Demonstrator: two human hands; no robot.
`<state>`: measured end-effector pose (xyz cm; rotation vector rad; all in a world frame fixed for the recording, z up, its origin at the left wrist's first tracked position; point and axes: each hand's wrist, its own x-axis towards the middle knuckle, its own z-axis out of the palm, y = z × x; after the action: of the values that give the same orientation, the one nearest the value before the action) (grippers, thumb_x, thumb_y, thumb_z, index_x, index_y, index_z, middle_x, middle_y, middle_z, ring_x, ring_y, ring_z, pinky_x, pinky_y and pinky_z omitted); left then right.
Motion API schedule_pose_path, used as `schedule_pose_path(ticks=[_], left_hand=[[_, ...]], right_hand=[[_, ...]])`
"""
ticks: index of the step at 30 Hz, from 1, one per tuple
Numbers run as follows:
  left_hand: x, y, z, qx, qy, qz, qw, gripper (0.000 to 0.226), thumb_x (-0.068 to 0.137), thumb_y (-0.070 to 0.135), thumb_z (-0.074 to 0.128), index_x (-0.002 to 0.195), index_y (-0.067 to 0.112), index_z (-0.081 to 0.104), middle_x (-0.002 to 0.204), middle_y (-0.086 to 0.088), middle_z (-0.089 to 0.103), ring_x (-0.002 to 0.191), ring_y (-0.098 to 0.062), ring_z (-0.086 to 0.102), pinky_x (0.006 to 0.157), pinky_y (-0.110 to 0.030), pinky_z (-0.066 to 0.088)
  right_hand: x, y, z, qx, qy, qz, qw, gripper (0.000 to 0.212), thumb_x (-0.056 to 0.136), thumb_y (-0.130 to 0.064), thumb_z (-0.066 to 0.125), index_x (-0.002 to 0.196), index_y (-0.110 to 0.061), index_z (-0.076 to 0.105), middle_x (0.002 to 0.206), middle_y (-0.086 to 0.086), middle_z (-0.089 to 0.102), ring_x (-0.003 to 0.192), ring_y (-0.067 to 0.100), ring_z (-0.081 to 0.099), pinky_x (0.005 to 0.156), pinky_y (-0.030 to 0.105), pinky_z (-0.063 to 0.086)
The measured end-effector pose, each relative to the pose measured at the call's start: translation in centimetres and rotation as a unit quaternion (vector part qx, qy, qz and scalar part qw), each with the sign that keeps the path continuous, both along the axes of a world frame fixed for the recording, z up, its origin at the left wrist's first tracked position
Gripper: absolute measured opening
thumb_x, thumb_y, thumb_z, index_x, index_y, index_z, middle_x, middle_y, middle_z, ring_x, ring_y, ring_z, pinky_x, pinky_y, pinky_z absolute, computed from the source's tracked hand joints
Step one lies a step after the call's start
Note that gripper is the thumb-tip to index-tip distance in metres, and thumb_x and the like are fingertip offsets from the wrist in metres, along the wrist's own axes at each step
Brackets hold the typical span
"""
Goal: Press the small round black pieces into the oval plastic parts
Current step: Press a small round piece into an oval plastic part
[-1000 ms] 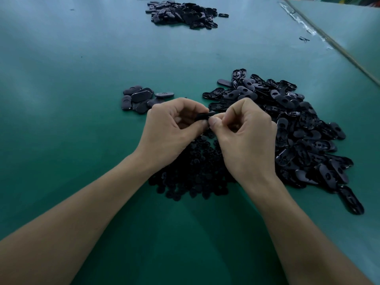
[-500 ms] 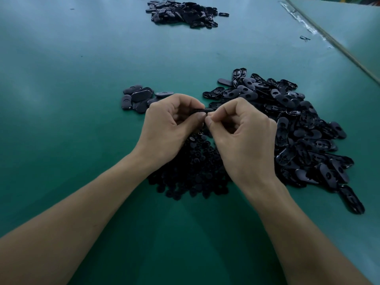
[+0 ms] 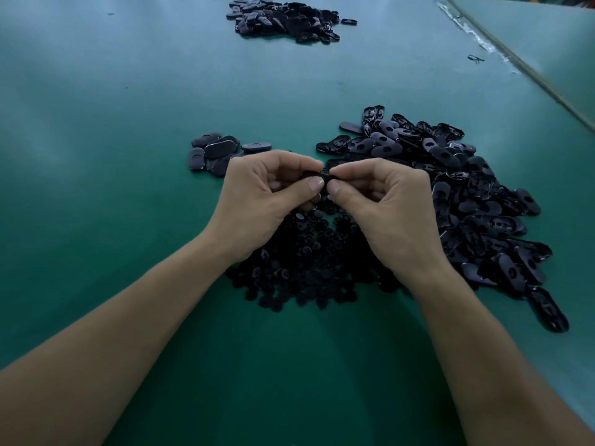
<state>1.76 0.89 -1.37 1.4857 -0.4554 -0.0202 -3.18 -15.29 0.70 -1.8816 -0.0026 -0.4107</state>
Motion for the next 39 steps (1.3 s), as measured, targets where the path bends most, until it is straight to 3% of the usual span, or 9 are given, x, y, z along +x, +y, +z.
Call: schedule_pose_path(ticks=[8, 13, 16, 19, 31, 39], left_hand=[[0.0, 0.0, 0.1, -0.012, 0.023, -0.022, 0.999, 0.020, 0.081, -0.008, 0.074, 0.093, 0.008, 0.072, 0.072, 0.002, 0.075, 0.062, -0.007, 0.069, 0.063, -0.018, 0.056], [0.0, 0.0, 0.2, -0.017, 0.032, -0.007, 0.999, 0.018, 0.082, -0.007, 0.074, 0.092, 0.008, 0.072, 0.072, 0.001, 0.076, 0.061, -0.008, 0.070, 0.062, -0.018, 0.056], [0.0, -0.2, 0.0, -0.021, 0.041, 0.020, 0.999, 0.019, 0.083, -0.009, 0.074, 0.088, 0.010, 0.072, 0.073, 0.000, 0.076, 0.062, -0.010, 0.071, 0.063, -0.019, 0.057], [0.0, -0.2, -0.1, -0.018, 0.041, 0.029, 0.999, 0.019, 0.084, -0.008, 0.073, 0.086, 0.011, 0.073, 0.072, -0.001, 0.076, 0.063, -0.010, 0.071, 0.063, -0.020, 0.058], [-0.3, -0.3, 0.1, -0.011, 0.012, 0.017, 1.000, 0.021, 0.085, -0.011, 0.071, 0.088, 0.010, 0.075, 0.080, -0.001, 0.078, 0.073, -0.014, 0.074, 0.072, -0.027, 0.061], [-0.3, -0.1, 0.1, -0.007, 0.004, 0.008, 1.000, 0.021, 0.084, -0.010, 0.073, 0.091, 0.011, 0.075, 0.082, 0.001, 0.078, 0.074, -0.012, 0.073, 0.072, -0.024, 0.060]], right_hand=[[0.1, 0.0, 0.1, -0.024, 0.013, -0.005, 1.000, 0.015, 0.083, -0.011, 0.079, 0.085, -0.025, 0.073, 0.077, -0.009, 0.075, 0.072, 0.004, 0.071, 0.069, 0.017, 0.054], [-0.3, 0.5, -0.1, -0.080, -0.024, -0.044, 0.996, 0.013, 0.084, -0.011, 0.076, 0.091, -0.022, 0.074, 0.082, -0.011, 0.073, 0.076, 0.004, 0.069, 0.072, 0.021, 0.056], [-0.5, 1.2, -0.3, -0.178, -0.079, -0.088, 0.977, 0.012, 0.084, -0.014, 0.077, 0.093, -0.021, 0.076, 0.090, -0.009, 0.064, 0.081, -0.002, 0.058, 0.074, 0.009, 0.044], [-0.6, 1.5, -0.5, -0.215, -0.085, -0.090, 0.969, 0.011, 0.084, -0.013, 0.078, 0.094, -0.017, 0.077, 0.090, -0.004, 0.063, 0.079, -0.007, 0.053, 0.075, 0.002, 0.040], [-0.7, 1.9, 0.0, -0.130, -0.045, -0.074, 0.988, 0.011, 0.086, -0.010, 0.071, 0.083, -0.020, 0.068, 0.072, -0.015, 0.066, 0.070, 0.001, 0.063, 0.063, 0.007, 0.045], [-0.4, 1.5, -0.2, -0.067, -0.041, -0.073, 0.994, 0.015, 0.085, -0.011, 0.075, 0.084, -0.025, 0.070, 0.072, -0.014, 0.070, 0.069, 0.002, 0.068, 0.066, 0.015, 0.054]])
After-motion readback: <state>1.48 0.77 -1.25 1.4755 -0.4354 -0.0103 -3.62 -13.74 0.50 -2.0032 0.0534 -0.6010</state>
